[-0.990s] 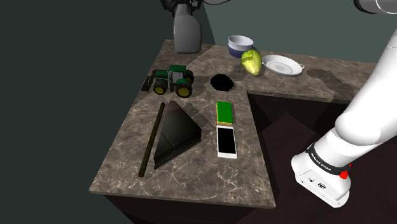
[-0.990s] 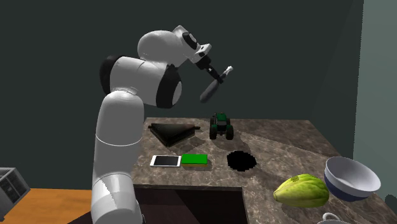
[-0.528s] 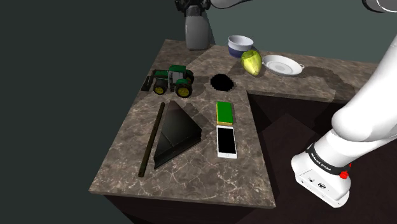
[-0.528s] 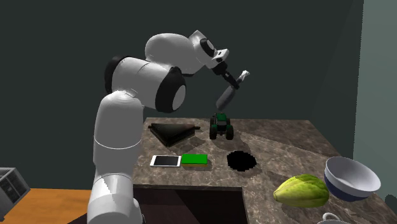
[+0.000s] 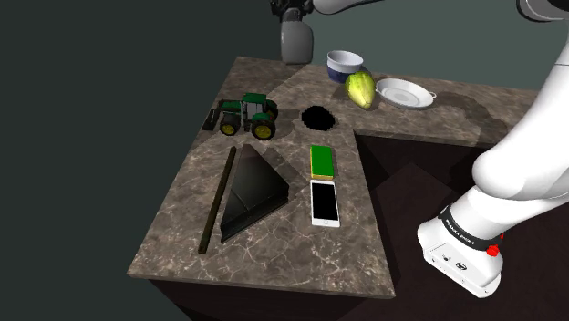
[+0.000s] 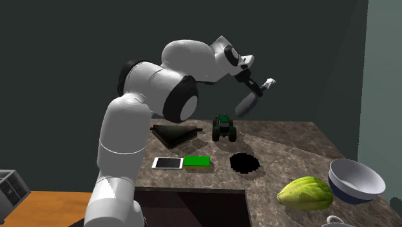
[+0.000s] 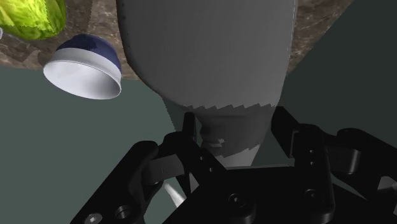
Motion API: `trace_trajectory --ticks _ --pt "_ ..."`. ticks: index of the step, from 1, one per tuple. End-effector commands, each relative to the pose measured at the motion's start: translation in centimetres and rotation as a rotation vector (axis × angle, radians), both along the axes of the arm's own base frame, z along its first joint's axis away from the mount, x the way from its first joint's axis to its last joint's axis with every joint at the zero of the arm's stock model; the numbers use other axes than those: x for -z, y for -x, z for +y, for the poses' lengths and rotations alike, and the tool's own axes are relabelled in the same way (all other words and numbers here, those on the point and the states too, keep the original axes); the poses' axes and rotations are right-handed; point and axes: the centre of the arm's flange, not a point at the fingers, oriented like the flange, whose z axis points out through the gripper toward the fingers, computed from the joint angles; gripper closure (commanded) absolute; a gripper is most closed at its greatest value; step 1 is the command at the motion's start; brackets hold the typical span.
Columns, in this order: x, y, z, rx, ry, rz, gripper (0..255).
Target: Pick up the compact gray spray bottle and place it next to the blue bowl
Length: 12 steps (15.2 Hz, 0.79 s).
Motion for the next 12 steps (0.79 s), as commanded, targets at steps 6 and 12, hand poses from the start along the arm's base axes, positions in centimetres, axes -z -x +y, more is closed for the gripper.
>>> trace_trajectory --ticks 6,12 --pt "1.4 -4.1 -8.3 -0.001 0.001 0.0 255" --pt "2.6 -7.5 -15.3 -0.001 0.001 0.0 255"
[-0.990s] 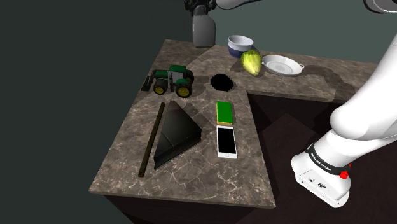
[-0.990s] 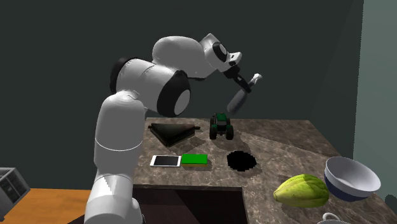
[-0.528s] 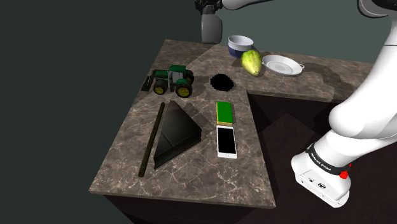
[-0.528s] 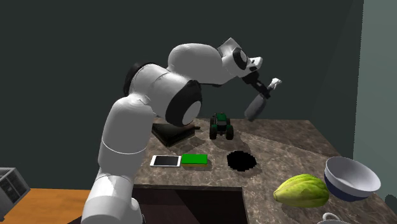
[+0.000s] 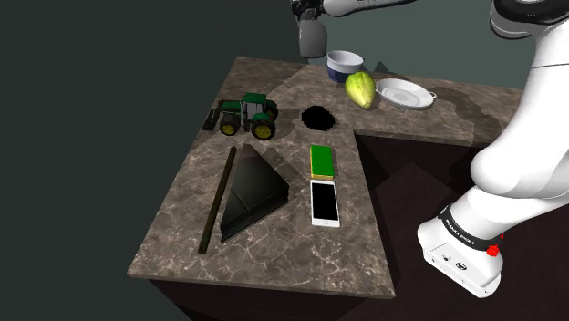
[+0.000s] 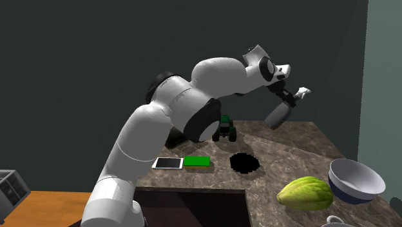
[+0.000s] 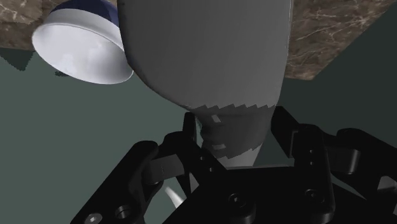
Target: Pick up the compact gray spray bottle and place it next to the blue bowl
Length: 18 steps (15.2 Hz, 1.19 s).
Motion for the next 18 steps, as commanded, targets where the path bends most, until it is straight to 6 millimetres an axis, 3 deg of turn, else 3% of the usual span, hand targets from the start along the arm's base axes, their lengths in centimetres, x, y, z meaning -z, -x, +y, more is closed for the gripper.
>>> trace_trajectory --ticks 1,11,18 --pt "0.4 -1.3 -2.3 -0.001 0.001 0.0 255" --pt "2.6 -7.3 -14.5 -0.001 0.001 0.0 255" --pt "6.3 -7.3 -14.5 -0.001 0.001 0.0 255"
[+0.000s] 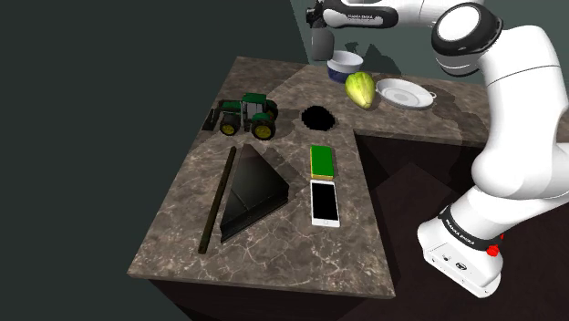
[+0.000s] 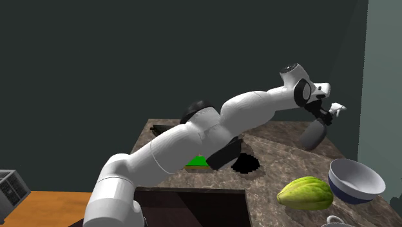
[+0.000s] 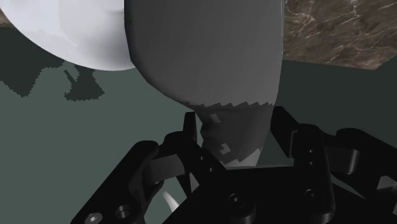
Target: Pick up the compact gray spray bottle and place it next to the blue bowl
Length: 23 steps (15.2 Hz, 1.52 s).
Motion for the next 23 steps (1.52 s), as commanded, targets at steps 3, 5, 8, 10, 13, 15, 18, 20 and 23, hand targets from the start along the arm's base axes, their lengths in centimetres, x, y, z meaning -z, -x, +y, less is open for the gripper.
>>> trace_trajectory --ticks 3,5,8,10,13,15,18,20,23 --pt "2.1 0.1 -0.1 0.0 0.0 -0.001 255" --pt "3.1 0.1 -0.1 0.0 0.0 -0.001 255" --pt "4.7 0.1 -0.1 0.0 0.0 -0.001 255" --pt "5.8 0.1 -0.1 0.0 0.0 -0.001 255" --pt "7.4 0.1 -0.1 0.0 0.0 -0.001 255" --pt "8.4 0.1 -0.1 0.0 0.0 -0.001 255" --pt "10.0 0.1 -0.1 0.0 0.0 -0.001 255" --pt "11.1 0.1 -0.1 0.0 0.0 -0.001 255" --pt "12.6 0.1 -0.1 0.0 0.0 -0.001 255"
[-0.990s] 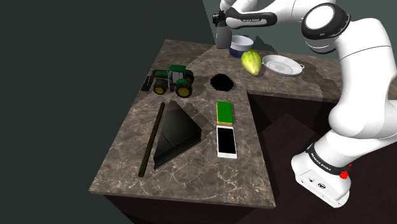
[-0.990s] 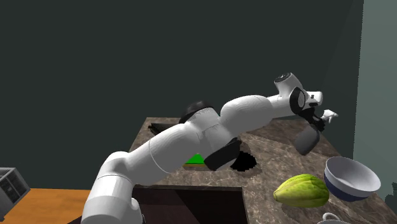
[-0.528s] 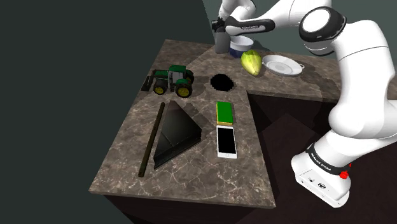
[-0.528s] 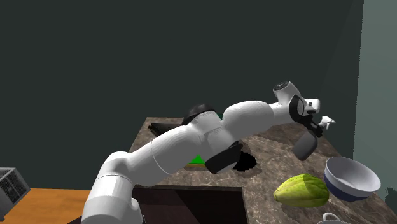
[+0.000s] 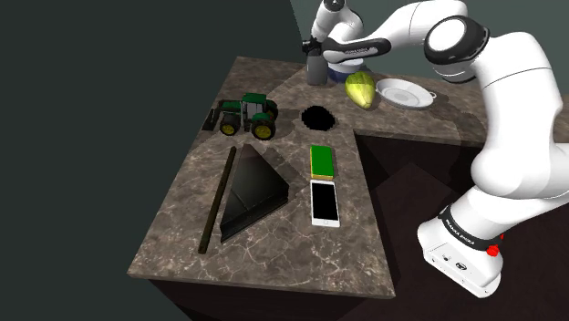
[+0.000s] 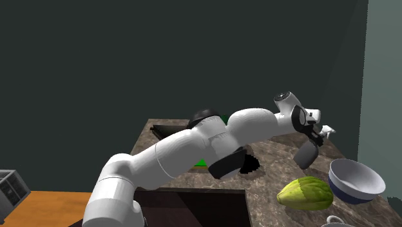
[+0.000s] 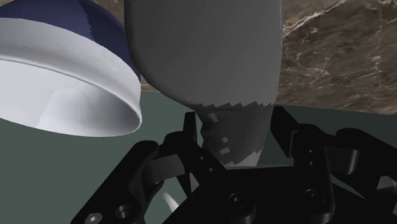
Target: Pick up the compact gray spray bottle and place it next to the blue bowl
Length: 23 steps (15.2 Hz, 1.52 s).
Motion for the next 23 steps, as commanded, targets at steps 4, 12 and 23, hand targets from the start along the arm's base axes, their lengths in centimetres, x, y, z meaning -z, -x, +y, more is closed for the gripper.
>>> trace_trajectory --ticks 4,12,23 --pt "2.1 0.0 0.0 0.0 0.0 -0.001 255" --pt "2.1 0.0 0.1 0.0 0.0 -0.001 0" --pt "-1.6 2.7 2.0 0.0 0.0 -0.001 0"
